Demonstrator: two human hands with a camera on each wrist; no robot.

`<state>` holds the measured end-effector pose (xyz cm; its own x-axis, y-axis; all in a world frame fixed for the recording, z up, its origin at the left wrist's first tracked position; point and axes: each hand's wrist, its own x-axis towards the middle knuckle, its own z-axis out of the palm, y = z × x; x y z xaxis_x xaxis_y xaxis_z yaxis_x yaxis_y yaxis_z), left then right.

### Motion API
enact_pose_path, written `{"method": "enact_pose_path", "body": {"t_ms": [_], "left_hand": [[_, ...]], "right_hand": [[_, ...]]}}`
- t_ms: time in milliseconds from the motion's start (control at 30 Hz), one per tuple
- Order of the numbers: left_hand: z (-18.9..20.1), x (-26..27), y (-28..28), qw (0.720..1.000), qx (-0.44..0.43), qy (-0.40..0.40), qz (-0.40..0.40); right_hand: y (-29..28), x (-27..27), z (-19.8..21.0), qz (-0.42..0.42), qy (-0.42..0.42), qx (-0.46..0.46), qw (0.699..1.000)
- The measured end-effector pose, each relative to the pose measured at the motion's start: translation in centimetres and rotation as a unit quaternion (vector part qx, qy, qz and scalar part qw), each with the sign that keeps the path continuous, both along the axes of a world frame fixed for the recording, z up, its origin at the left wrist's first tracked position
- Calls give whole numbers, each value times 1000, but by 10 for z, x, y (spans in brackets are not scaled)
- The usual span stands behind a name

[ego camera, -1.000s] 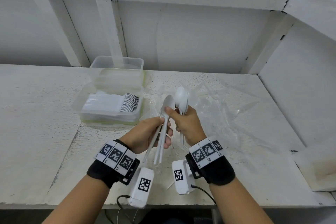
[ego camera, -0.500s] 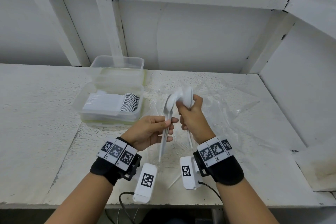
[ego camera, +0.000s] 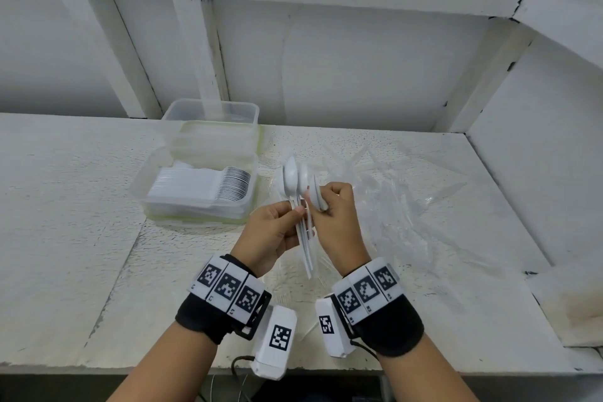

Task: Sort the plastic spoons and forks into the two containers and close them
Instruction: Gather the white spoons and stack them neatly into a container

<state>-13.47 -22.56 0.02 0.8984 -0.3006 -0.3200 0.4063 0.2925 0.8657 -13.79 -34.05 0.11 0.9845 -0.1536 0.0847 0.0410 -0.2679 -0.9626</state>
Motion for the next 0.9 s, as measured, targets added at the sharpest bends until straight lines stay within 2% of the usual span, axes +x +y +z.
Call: {"method": "enact_pose_path", "body": {"t_ms": [233,300,400,533,700,900], "left_hand": [[3,-1,0,999,34,0,-15],[2,-1,1,999,37,6,-11],[1,0,5,1000,23,15,6],[1,0,6,1000,-1,20,9],[0,-2,3,1000,10,8,-2],[-1,-4,-4,998,62,-31,-2]], "right_hand": [[1,0,6,51,27,-32,998],[-4,0,12,43,29,-28,998],[-16,1,18,19,23,-35,999],[-18,1,19,40,60,-32,997],[-8,7,7,24,-3,-85,996],[6,15,2,-20,-18,-63,998]]}}
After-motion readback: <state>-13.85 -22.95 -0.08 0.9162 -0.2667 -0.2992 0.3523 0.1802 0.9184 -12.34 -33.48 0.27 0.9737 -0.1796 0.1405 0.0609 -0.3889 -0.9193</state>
